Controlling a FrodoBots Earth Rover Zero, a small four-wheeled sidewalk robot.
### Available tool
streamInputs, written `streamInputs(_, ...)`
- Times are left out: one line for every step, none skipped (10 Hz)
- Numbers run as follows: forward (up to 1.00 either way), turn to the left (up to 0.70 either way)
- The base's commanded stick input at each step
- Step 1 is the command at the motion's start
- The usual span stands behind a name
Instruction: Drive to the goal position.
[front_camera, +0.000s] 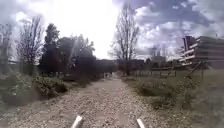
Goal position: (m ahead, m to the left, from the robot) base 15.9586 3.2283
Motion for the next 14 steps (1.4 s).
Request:
streamInputs(0.30, 0.00)
streamInputs(0.30, 0.00)
streamInputs(0.30, 0.00)
streamInputs(0.30, 0.00)
streamInputs(0.30, 0.00)
streamInputs(0.30, 0.00)
streamInputs(0.30, 0.00)
streamInputs(0.30, 0.00)
streamInputs(0.30, 0.00)
streamInputs(0.30, 0.00)
streamInputs(0.30, 0.00)
streamInputs(0.30, 0.00)
streamInputs(0.30, 0.00)
streamInputs(0.30, 0.00)
